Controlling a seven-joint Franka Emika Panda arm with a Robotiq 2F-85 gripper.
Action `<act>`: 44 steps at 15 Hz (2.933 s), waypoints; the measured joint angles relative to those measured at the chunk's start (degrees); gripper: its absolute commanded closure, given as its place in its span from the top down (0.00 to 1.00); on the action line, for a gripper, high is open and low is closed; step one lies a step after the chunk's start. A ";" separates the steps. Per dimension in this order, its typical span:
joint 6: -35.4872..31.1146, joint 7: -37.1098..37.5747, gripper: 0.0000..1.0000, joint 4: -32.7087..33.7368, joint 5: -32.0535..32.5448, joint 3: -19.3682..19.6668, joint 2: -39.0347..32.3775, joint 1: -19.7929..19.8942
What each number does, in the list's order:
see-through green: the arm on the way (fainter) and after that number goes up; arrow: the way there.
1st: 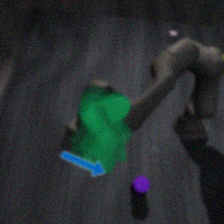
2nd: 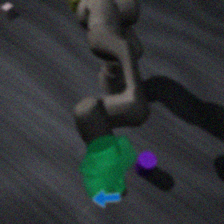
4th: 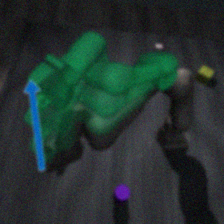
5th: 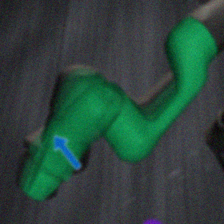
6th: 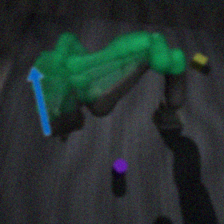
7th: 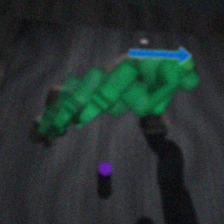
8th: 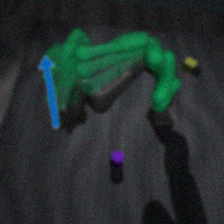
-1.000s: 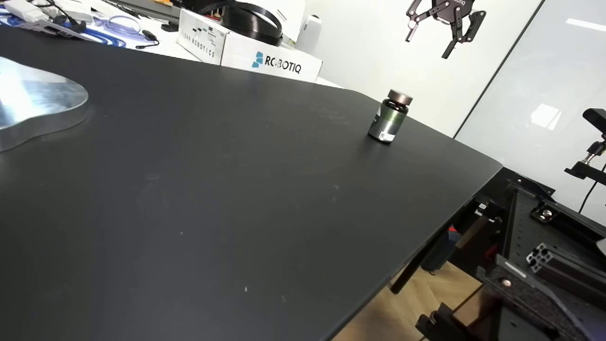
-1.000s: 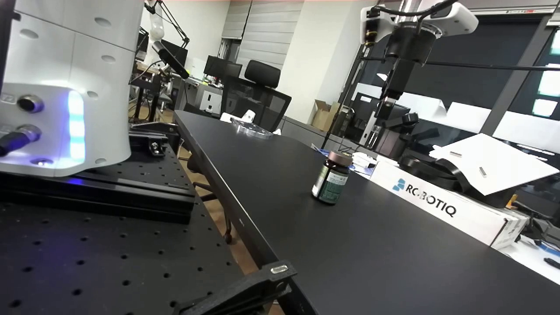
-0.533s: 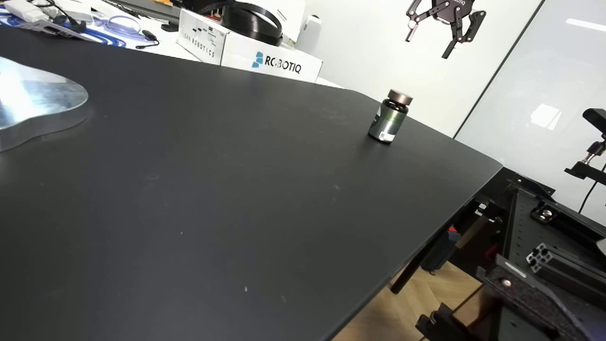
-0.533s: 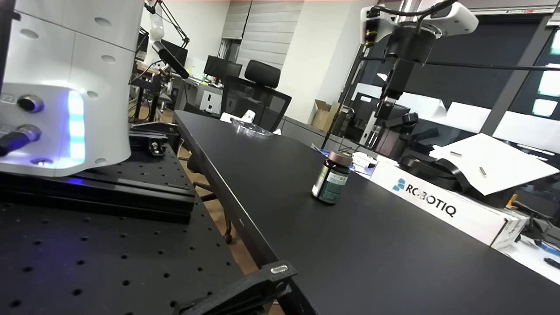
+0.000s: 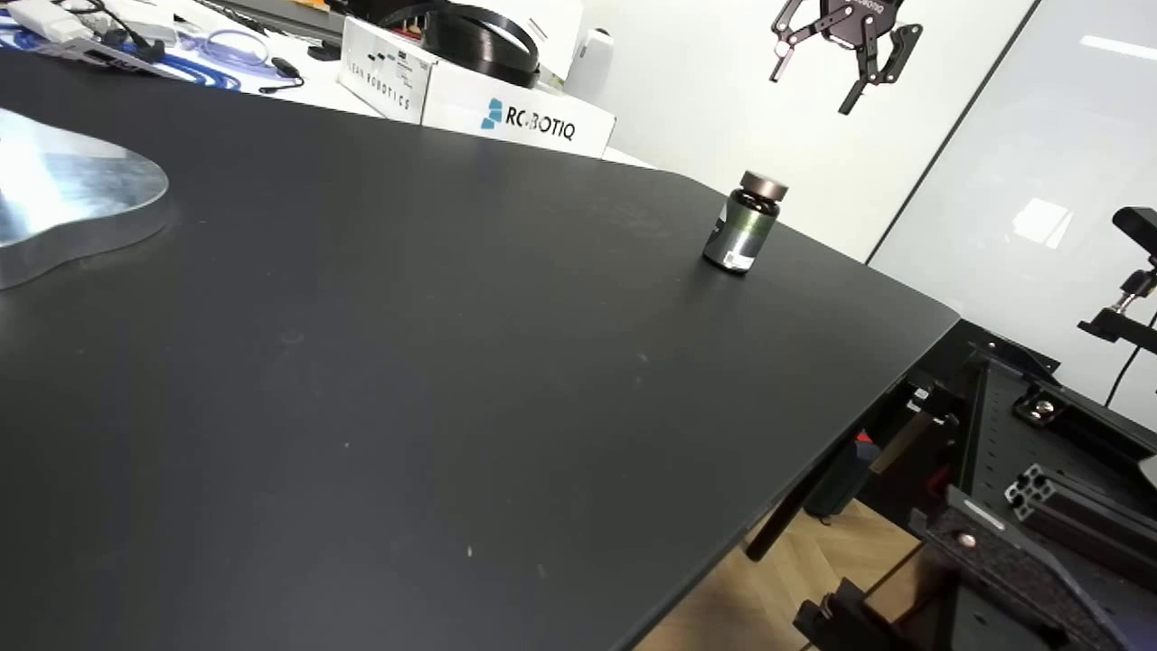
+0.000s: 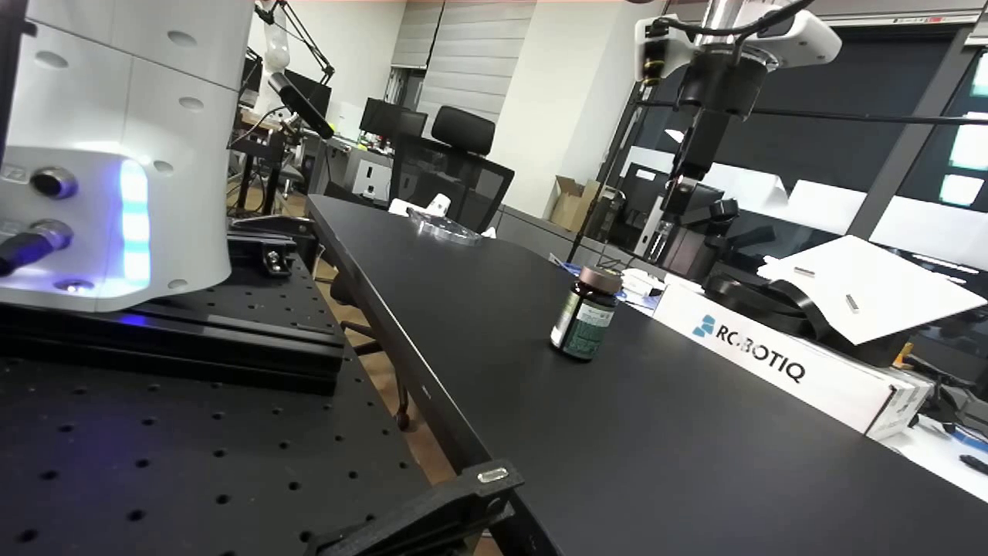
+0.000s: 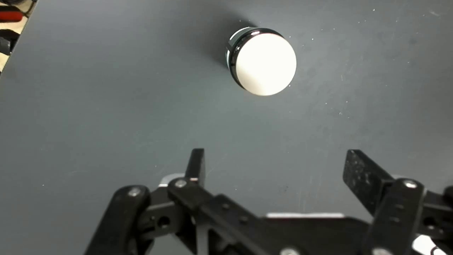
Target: Take the bottle and put it on the object
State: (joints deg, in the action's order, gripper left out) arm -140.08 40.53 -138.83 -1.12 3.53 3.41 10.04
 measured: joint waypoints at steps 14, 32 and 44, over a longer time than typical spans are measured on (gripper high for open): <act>-7.47 2.38 1.00 -0.62 0.03 0.59 -9.91 -4.31; -8.66 2.59 0.36 -0.68 0.08 2.76 -12.60 -9.45; -9.59 5.93 0.36 -1.68 3.41 -5.57 -2.37 -13.80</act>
State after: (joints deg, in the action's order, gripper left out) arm -149.67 46.47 -140.51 2.28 -2.04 1.04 -3.76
